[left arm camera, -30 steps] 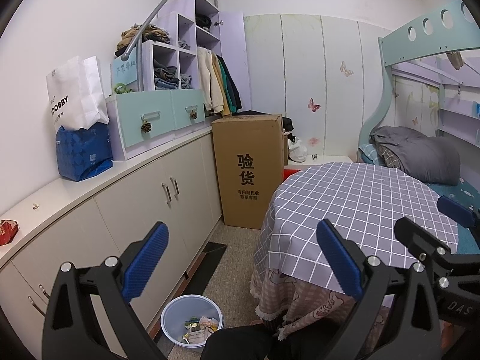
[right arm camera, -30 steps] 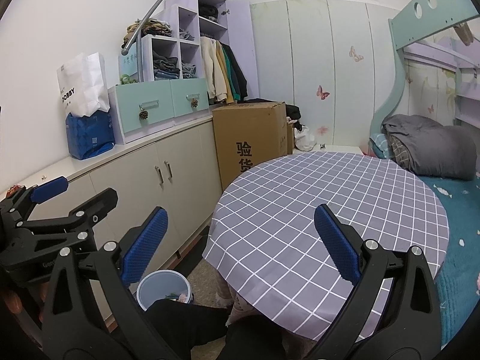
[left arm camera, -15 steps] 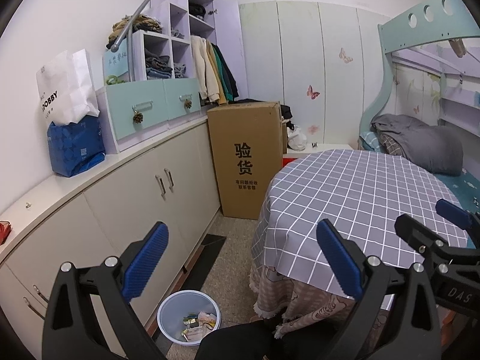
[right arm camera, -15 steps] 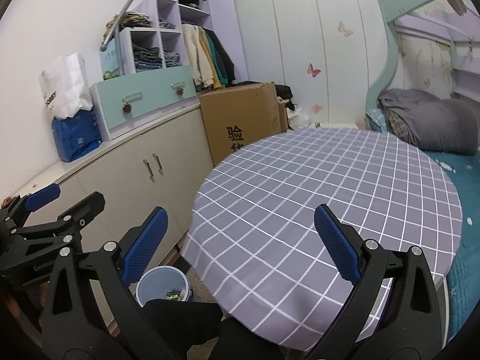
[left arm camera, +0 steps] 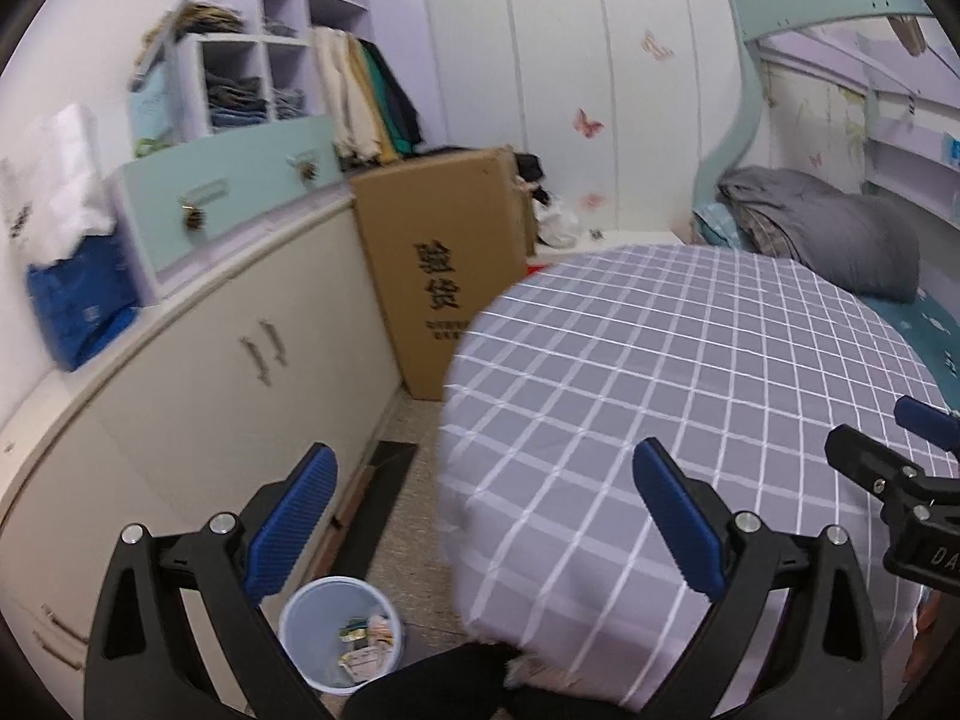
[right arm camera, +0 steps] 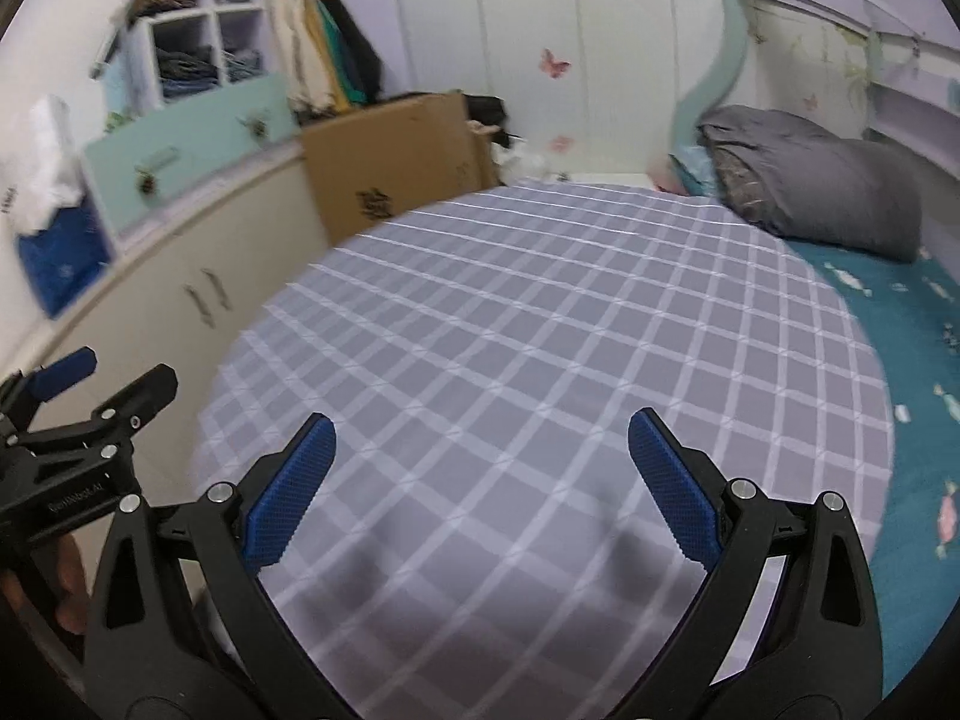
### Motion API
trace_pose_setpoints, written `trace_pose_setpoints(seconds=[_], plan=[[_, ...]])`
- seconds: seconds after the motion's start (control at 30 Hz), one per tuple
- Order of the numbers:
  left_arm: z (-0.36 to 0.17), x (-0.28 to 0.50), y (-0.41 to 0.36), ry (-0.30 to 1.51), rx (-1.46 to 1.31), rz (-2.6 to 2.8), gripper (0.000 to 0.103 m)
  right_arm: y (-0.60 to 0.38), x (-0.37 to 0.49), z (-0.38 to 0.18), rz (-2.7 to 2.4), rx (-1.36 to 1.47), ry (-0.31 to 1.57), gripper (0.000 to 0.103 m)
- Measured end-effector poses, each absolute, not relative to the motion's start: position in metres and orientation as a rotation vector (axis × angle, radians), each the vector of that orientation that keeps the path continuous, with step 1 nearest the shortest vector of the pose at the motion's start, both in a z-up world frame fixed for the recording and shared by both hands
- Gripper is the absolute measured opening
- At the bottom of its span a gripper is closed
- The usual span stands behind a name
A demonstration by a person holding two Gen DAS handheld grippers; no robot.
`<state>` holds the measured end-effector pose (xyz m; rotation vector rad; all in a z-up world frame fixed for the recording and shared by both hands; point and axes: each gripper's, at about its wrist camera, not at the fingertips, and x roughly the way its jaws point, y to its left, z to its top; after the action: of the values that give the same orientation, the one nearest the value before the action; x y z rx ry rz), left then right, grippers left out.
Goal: Collect trash
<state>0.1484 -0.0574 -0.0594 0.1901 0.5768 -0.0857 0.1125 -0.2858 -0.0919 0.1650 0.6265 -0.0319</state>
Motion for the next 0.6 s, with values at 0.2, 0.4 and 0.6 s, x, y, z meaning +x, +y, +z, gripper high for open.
trace_pose_setpoints(seconds=[0.2, 0.4, 0.6], plan=[[-0.08, 0.205, -0.124, 0.69, 0.217, -0.166, 0.097, -0.325, 0.155, -0.114, -0.058, 0.071, 0.778, 0.096], [-0.111, 0.255, -0.169, 0.837, 0.2, -0.184, 0.097, -0.35, 0.192, -0.132, 0.012, 0.035, 0.888, 0.096], [-0.132, 0.288, -0.183, 0.939, 0.158, -0.115, 0.097, -0.36, 0.223, -0.138, 0.082, -0.013, 0.922, 0.096]])
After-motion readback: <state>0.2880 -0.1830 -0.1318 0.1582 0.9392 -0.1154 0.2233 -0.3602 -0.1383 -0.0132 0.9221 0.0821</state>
